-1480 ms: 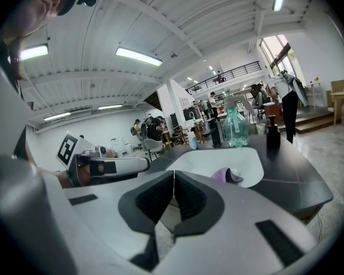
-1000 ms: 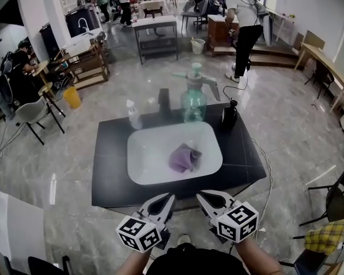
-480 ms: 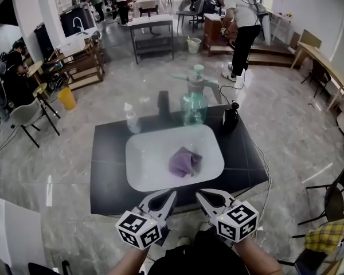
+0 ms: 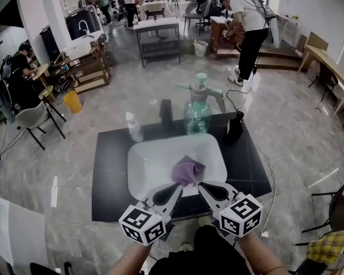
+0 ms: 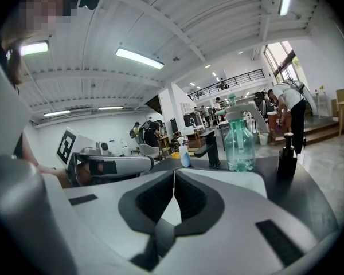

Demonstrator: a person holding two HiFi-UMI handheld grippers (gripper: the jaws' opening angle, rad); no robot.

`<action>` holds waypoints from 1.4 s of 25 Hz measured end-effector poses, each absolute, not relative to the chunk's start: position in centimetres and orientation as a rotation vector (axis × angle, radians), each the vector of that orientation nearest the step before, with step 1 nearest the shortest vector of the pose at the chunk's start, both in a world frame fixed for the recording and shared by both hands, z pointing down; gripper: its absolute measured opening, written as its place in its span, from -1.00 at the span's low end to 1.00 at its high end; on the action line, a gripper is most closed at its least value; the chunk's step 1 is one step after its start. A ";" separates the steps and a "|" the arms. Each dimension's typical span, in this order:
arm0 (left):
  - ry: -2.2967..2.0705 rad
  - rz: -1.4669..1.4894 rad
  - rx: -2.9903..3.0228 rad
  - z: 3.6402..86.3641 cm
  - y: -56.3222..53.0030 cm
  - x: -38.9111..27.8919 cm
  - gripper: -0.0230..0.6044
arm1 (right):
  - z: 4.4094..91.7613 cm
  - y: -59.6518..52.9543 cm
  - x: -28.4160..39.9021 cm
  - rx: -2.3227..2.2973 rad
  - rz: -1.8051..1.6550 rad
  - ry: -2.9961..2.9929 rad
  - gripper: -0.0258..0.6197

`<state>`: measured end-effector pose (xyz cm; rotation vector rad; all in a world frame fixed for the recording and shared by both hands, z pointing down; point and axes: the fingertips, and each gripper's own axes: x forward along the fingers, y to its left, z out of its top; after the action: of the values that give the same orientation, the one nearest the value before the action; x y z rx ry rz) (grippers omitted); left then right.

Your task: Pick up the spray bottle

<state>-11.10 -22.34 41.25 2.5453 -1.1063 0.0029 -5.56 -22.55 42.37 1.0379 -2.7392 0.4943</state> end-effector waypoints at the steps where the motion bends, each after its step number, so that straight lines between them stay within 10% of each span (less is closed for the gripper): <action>1: -1.105 0.007 2.549 41.2 -23.0 -10.8 -0.90 | 42.2 -23.2 -5.4 1.035 0.489 -2.744 -0.90; 35: -1.160 0.019 2.606 38.9 -42.5 -3.9 -0.90 | 36.5 -43.9 2.0 1.021 0.264 -2.865 -0.89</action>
<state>-3.93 -42.46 38.91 2.6060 -1.1601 0.0187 2.03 -43.88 36.49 1.0212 -2.8652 0.2637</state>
